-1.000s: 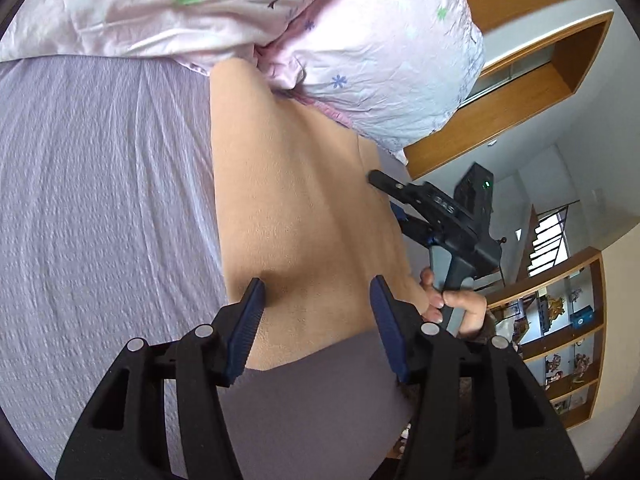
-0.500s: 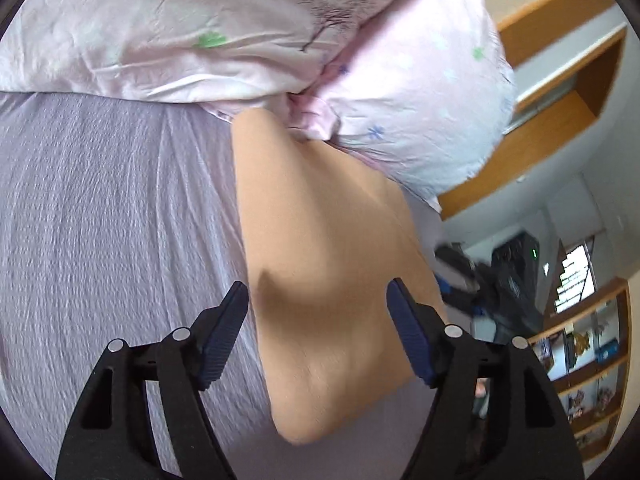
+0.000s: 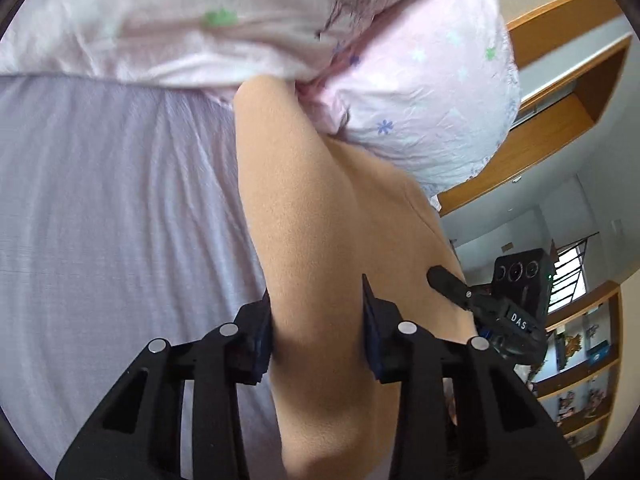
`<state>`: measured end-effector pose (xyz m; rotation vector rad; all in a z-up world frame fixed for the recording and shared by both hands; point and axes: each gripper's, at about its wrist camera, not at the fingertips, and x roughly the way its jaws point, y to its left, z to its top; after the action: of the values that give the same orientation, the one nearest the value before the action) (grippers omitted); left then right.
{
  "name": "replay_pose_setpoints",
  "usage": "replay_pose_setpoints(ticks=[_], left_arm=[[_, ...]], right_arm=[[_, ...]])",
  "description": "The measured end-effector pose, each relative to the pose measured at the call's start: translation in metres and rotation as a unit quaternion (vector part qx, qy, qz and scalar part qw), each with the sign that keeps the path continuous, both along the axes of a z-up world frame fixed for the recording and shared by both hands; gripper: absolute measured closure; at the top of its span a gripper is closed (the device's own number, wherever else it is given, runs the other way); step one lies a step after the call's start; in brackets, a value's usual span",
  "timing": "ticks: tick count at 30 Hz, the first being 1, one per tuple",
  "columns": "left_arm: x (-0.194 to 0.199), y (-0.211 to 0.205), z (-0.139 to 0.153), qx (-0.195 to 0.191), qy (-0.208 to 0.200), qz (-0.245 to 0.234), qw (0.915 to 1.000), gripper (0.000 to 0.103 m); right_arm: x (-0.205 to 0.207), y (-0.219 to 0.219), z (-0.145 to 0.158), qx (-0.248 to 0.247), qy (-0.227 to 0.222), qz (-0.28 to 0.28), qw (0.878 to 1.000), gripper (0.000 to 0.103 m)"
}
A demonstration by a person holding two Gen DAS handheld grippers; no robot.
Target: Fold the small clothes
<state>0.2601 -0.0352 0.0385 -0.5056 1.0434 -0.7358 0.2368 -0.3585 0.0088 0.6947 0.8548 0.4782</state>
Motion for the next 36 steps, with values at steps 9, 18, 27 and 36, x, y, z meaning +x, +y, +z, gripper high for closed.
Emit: replay_pose_setpoints(ticks=[9,18,27,36], left_arm=[[-0.033,0.104,0.006,0.059,-0.021,0.096,0.9934,0.06],[-0.1,0.094,0.041,0.029,-0.11,0.029,0.993,0.04],[-0.126,0.09,0.029,0.134,-0.127,0.019,0.9827,0.033],[-0.148,0.093,0.004,0.279,-0.119,0.055,0.9515,0.004]], right_arm=[[0.018,0.094,0.003,-0.071,0.021,0.063,0.995,0.061],[-0.05,0.116,0.046,0.002,-0.052,0.111,0.992,0.018],[-0.091,0.102,0.031,-0.088,-0.012,0.048,0.995,0.002],[-0.122,0.139,0.012,-0.297,-0.009,0.025,0.955,0.002]])
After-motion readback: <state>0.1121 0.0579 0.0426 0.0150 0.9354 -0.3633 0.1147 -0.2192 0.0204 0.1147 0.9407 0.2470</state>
